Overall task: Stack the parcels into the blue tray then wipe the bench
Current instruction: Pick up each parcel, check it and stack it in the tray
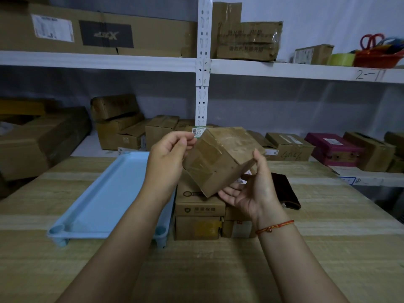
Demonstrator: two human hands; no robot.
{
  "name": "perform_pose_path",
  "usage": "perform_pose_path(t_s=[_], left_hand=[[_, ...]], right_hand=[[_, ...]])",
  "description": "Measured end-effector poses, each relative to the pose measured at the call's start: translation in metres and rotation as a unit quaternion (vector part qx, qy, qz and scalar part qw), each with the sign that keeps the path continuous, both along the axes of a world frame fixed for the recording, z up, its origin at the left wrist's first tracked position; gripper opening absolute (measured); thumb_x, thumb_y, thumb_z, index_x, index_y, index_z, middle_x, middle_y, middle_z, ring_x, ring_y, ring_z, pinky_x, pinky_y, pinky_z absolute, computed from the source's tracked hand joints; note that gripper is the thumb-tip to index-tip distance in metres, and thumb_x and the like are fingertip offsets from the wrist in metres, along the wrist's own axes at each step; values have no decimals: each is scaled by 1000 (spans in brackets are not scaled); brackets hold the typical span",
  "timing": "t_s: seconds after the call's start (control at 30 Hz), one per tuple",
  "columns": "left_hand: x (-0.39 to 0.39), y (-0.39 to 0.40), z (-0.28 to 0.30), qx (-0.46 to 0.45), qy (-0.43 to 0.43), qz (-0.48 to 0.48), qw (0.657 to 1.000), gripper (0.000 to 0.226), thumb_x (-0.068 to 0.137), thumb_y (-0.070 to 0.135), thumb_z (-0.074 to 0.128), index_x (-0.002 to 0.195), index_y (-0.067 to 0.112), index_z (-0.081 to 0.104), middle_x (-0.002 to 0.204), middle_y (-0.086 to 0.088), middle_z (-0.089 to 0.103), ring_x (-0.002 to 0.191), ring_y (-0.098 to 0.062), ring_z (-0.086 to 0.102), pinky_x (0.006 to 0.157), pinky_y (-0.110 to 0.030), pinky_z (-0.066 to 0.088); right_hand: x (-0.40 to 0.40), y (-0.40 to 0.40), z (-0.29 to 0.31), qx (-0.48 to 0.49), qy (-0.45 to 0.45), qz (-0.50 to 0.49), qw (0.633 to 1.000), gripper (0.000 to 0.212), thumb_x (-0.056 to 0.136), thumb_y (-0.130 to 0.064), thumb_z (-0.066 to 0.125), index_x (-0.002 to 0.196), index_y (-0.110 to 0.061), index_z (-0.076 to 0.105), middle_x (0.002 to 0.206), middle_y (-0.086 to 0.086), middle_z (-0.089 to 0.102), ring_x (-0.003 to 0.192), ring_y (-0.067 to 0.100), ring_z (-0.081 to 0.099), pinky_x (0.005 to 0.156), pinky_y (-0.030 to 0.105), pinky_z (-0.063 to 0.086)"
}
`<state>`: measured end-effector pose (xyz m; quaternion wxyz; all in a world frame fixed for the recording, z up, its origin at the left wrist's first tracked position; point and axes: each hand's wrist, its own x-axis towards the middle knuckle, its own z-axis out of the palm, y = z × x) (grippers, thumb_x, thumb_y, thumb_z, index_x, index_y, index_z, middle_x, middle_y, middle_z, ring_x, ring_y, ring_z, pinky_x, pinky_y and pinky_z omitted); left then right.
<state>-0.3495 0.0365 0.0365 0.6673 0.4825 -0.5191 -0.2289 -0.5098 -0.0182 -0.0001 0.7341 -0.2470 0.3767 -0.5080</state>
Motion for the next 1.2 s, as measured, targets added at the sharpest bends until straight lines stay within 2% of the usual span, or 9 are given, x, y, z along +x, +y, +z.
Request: perform_pose_path(t_s=[0.37,0.5,0.6,0.7,0.8,0.93,1.03,1.1,1.2], left_hand=[[-2,7,0,-11,-25,6,1000,15,95,30,56,104,24,67,100,9,69,92,1,64,68,-6,47],[2,11,-6,35,-104,-7,994,93,64,70,71,141,30,39,131,18,47,117,4,47,87,-12,39],[5,14,-11,35,-225,17,974,128,54,60,84,152,35,7,154,10,18,132,1,23,105,-22,27],[16,10,-13,25,-241,82,967,118,65,37,86,153,30,8,154,3,15,129,1,20,105,-21,24],[37,6,-16,27,-189,148,970,103,69,36,84,151,24,23,150,0,26,125,-5,33,99,-19,30],[65,11,-17,2,-167,235,957,111,66,35,87,152,20,19,150,-1,25,137,-15,30,105,-23,29],[84,14,-22,-30,-238,309,920,113,65,32,86,152,15,16,151,-8,26,140,-25,30,114,-43,31],[98,12,-30,-64,-309,355,880,103,70,26,81,150,10,19,147,-16,34,137,-31,32,112,-54,30],[124,6,-44,-112,-421,390,811,85,74,12,72,145,7,25,142,-17,40,134,-32,35,113,-57,28]], right_hand=[[4,2,-1,-18,25,-7,999,77,78,-70,60,137,-22,48,122,18,62,108,35,62,96,52,49],[11,9,5,-78,56,-1,995,48,87,-64,52,120,-30,55,118,7,63,107,29,63,102,52,46],[25,9,11,-83,103,-12,991,48,83,-65,57,120,-34,51,115,0,61,111,26,59,95,47,51],[49,12,19,-109,160,-28,981,92,61,-78,67,136,-31,43,121,-3,64,108,22,62,68,33,57],[71,10,24,-153,174,-17,973,81,72,-70,66,137,-29,41,125,-4,63,112,23,64,48,20,51],[98,12,33,-188,201,43,960,25,98,-46,47,112,-29,60,107,-9,68,99,10,63,65,24,42],[129,18,36,-211,214,88,950,27,101,-43,45,84,-27,60,77,-19,67,77,-1,61,71,23,41],[153,23,36,-212,206,127,947,30,95,-52,51,100,-24,62,96,-12,68,89,6,60,70,26,40],[183,31,40,-197,214,143,946,65,82,-58,66,131,-17,52,117,-5,67,97,8,63,61,22,41]])
